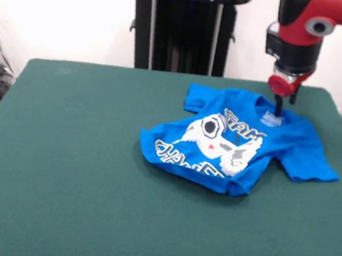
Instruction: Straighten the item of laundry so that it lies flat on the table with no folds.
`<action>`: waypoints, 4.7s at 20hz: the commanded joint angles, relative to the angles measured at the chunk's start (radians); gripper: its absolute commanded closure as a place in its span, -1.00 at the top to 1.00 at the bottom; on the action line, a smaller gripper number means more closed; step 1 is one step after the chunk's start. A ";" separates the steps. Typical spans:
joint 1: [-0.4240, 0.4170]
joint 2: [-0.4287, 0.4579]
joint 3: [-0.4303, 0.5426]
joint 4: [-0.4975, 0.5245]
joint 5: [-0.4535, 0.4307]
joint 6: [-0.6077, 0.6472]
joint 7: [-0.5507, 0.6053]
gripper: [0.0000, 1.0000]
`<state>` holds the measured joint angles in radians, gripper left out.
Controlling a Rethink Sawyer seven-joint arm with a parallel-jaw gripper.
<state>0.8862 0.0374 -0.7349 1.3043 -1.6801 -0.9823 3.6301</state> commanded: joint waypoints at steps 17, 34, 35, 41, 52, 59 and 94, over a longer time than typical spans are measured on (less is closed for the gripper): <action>-0.002 -0.049 0.052 0.094 -0.071 -0.064 0.198 1.00; -0.136 -0.105 -0.123 0.091 -0.008 0.176 0.058 1.00; -0.154 -0.098 -0.134 0.084 -0.032 0.166 0.045 1.00; -0.257 -0.118 -0.186 -0.004 -0.114 0.100 0.024 1.00; -0.388 -0.152 -0.232 -0.208 -0.193 -0.021 0.138 1.00; -0.463 -0.157 -0.242 -0.322 -0.252 -0.094 0.140 1.00; -0.565 -0.006 -0.162 -0.584 -0.365 -0.192 -0.032 1.00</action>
<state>0.3511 -0.1018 -1.0444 0.8582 -2.0339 -1.0687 3.6301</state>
